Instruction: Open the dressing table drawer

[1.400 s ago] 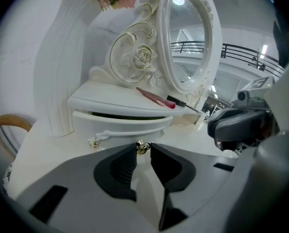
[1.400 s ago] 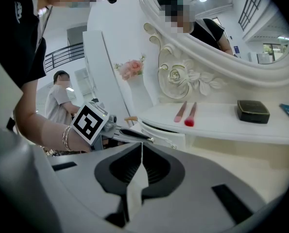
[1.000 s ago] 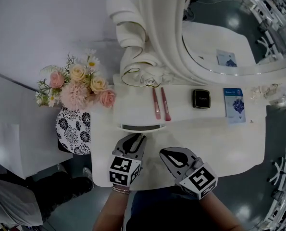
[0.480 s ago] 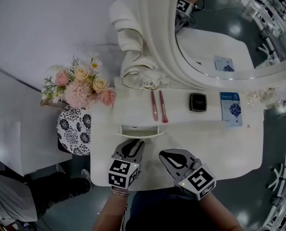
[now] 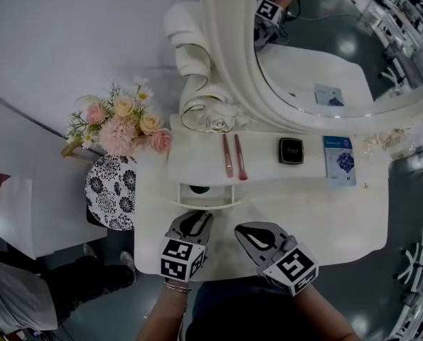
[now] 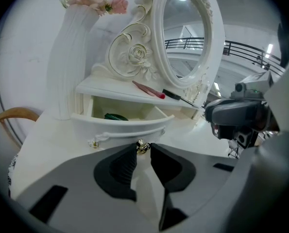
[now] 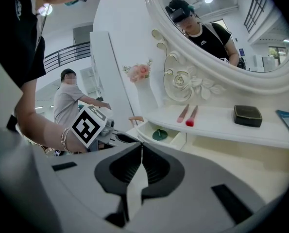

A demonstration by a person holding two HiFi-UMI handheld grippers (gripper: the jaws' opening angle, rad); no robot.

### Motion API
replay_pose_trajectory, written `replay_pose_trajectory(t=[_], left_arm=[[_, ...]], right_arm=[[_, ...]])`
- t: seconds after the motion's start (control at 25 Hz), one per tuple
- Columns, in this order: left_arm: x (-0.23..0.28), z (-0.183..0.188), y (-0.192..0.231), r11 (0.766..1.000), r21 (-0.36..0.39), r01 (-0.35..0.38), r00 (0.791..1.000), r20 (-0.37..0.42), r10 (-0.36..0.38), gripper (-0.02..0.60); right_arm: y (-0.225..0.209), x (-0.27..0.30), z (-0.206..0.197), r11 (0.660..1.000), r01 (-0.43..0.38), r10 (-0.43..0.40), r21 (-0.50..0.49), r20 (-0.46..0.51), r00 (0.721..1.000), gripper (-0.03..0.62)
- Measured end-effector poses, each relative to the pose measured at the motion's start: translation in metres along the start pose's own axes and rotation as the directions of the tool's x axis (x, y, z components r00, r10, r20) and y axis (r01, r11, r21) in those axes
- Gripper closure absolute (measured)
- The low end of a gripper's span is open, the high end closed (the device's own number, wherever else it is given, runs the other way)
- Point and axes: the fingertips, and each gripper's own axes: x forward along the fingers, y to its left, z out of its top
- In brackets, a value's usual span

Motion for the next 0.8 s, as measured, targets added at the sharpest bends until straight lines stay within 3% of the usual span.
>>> replay_pose_trajectory(t=[0.8], left_arm=[[-0.017,-0.006,-0.005,0.999,0.007,-0.053,0.998,0.036,0.053,0.471]], right_arm=[[0.013,-0.006,-0.001,1.000,-0.004,0.004,-0.008,0.022,1.000,0.574]])
